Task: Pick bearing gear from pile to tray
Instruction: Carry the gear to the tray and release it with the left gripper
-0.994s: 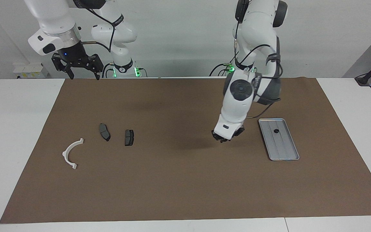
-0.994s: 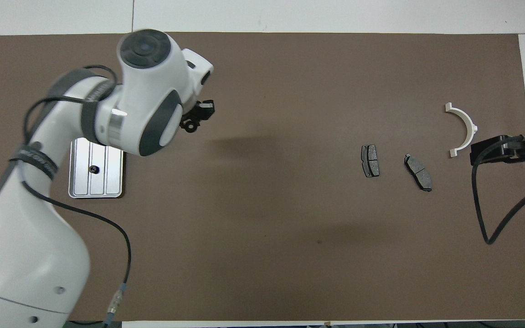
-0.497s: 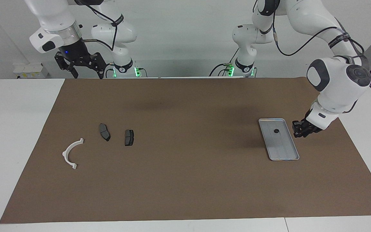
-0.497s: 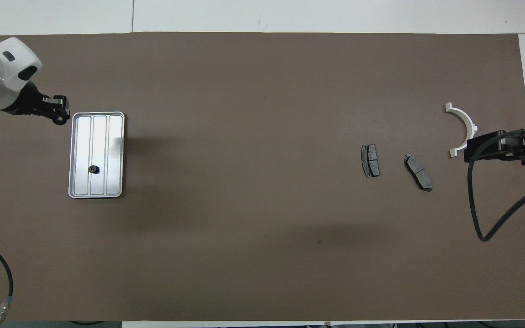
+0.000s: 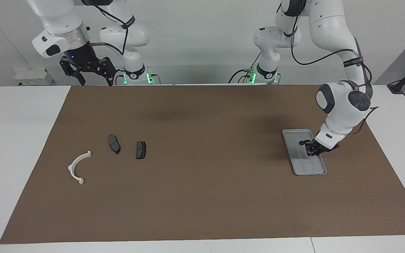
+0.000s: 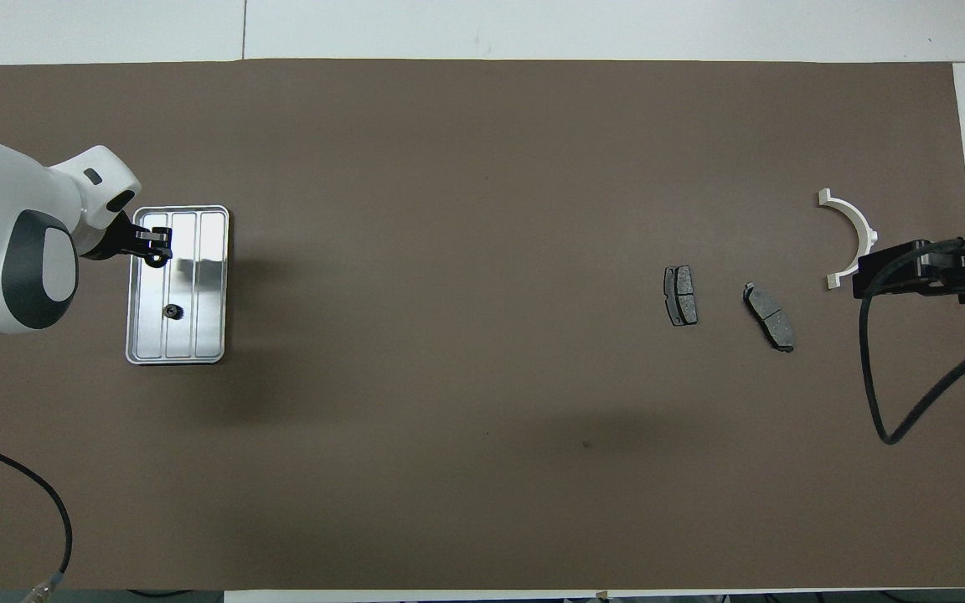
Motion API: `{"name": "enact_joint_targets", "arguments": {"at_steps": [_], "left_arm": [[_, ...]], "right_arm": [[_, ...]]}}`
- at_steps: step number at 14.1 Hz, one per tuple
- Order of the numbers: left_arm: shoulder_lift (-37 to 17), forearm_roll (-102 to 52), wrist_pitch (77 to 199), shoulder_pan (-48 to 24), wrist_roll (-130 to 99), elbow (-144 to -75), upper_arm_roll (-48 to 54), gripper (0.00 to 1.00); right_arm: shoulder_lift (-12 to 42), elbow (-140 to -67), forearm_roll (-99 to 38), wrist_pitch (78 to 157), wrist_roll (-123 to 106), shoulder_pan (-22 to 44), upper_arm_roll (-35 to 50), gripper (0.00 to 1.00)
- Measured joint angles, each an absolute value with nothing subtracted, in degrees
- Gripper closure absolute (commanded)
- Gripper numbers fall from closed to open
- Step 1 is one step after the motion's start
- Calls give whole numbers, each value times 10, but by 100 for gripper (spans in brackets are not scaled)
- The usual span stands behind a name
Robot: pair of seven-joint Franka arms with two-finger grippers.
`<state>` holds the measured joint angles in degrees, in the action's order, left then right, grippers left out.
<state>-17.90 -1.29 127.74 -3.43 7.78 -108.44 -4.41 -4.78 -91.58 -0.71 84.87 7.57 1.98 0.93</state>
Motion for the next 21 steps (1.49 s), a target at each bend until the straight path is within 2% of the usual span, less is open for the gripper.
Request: {"name": "enact_joint_targets", "arguments": {"at_steps": [5, 17, 18, 19, 20, 21], "left_arm": [[-182, -13, 1336, -35, 78, -1124, -42, 100], [-182, -13, 1374, -35, 78, -1152, -40, 100], [-182, -13, 1374, -35, 78, -1152, -40, 90], [-182, -13, 1375, -35, 78, -1152, -40, 59], [-182, -13, 1375, -35, 78, -1152, -40, 37], [-182, -13, 1375, -36, 78, -1152, -39, 28]], "right_arm": [[-48, -916, -7, 849, 76, 20, 9, 0], [-48, -916, -7, 849, 76, 20, 9, 0], [-48, -916, -7, 849, 76, 20, 9, 0], [-48, -916, -7, 849, 76, 20, 9, 0], [-48, -916, -7, 849, 76, 20, 9, 0], [-48, -916, -7, 849, 76, 20, 9, 0]]}}
